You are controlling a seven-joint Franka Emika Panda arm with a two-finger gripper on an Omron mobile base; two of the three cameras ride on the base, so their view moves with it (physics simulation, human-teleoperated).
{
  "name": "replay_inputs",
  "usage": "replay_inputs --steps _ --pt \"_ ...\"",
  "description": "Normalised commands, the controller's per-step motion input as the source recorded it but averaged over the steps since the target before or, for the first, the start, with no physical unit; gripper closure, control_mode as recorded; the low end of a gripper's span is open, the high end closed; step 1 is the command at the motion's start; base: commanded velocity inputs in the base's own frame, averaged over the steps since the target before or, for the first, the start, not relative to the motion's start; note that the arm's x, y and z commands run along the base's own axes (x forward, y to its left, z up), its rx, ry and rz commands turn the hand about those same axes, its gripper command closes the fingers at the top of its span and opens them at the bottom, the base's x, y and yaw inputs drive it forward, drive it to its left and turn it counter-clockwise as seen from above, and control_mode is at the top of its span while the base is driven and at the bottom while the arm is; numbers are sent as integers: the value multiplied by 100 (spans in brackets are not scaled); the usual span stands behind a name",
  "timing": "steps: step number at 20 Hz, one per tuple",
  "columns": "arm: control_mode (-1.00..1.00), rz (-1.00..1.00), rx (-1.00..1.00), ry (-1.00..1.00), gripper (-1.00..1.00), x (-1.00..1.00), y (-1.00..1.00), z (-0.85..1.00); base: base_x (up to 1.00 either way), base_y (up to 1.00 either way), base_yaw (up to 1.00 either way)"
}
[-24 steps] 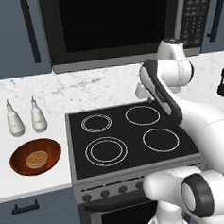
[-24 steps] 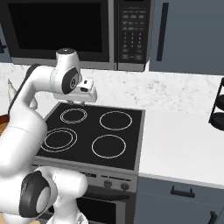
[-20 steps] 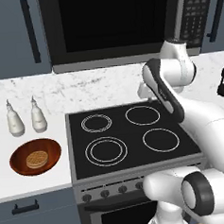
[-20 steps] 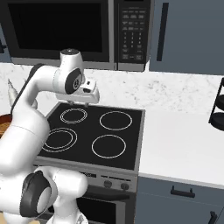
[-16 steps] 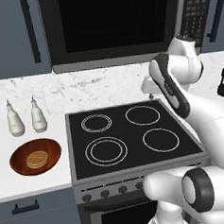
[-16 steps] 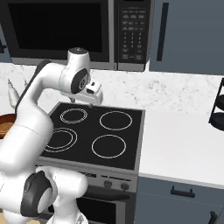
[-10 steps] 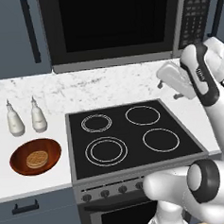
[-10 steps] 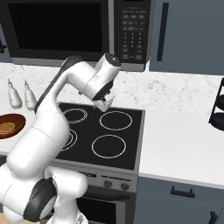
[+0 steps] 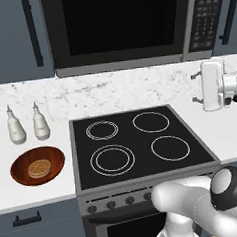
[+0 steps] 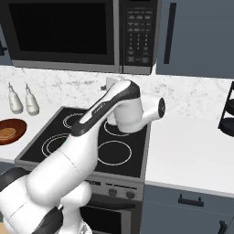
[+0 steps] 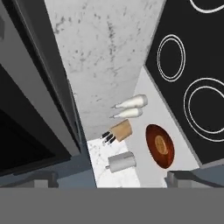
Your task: Open the microwave, place the bowl with waffle inside the microwave, then close the microwave door and turn it on.
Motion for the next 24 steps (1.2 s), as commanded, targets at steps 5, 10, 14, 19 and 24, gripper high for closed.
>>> replay_inputs --steps 5,10,14,19,24 --pt "-100 -9 40 0 -100 -21 -13 6 0 0 0" --pt "-100 -1 13 6 -100 -47 -1 -7 0 0 0" --pt "-100 -7 24 2 -100 -3 -2 37 0 0 0" --pt "-100 -11 25 5 -100 12 -1 67 0 0 0" --pt "-100 -13 33 4 -100 54 -14 62 0 0 0"
